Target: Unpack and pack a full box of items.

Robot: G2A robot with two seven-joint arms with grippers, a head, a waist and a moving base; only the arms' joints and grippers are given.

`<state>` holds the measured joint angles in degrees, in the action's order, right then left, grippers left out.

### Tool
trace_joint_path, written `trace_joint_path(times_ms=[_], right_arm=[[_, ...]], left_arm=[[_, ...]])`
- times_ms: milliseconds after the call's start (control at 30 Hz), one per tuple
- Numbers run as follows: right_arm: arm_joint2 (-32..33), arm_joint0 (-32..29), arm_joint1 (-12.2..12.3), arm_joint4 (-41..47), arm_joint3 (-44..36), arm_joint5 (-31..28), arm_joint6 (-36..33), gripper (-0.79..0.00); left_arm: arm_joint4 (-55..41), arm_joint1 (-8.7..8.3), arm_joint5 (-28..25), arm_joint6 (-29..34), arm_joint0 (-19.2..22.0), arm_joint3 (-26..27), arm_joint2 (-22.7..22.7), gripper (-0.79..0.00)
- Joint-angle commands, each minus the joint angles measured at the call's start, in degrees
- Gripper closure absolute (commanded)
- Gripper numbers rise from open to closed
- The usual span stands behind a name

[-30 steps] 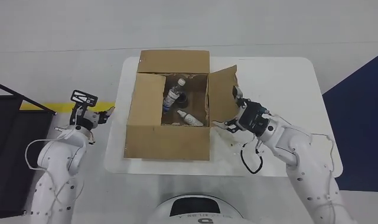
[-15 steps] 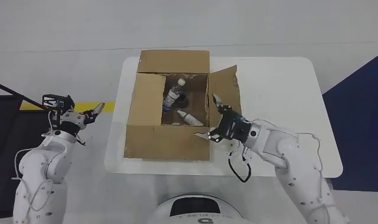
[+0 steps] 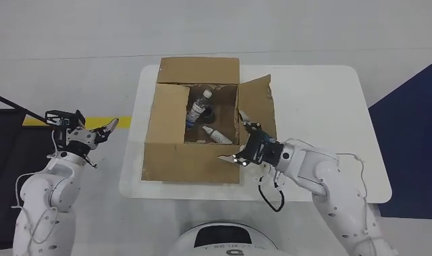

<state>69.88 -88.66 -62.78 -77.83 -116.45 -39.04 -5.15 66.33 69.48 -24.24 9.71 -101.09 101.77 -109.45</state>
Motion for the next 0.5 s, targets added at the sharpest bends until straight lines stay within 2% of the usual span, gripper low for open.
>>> trace_joint_path(times_ms=[0, 100, 200, 467], right_arm=[[-1.18, 0.85, -0.08, -0.13, -0.55, -0.61, -0.03, -0.785], [-4.14, 2.74, -0.38, -1.13, -2.08, -0.46, -3.26, -0.785], [-8.08, 6.40, -1.15, -0.10, -2.01, 2.20, -10.19, -0.785], [-18.77, 24.77, -5.02, 13.82, 10.28, 11.04, -30.87, -0.785]], left_arm=[[-2.89, -0.09, -1.94, -1.06, 0.16, -0.54, -0.68, -0.785], [-7.51, -0.25, -4.32, -1.29, -0.19, -0.69, -2.45, -0.785], [-8.62, -0.42, -4.68, -0.29, -0.04, -1.56, -3.09, -0.785], [-10.12, -0.93, -5.03, 2.75, 2.84, -4.31, -2.98, -0.785]])
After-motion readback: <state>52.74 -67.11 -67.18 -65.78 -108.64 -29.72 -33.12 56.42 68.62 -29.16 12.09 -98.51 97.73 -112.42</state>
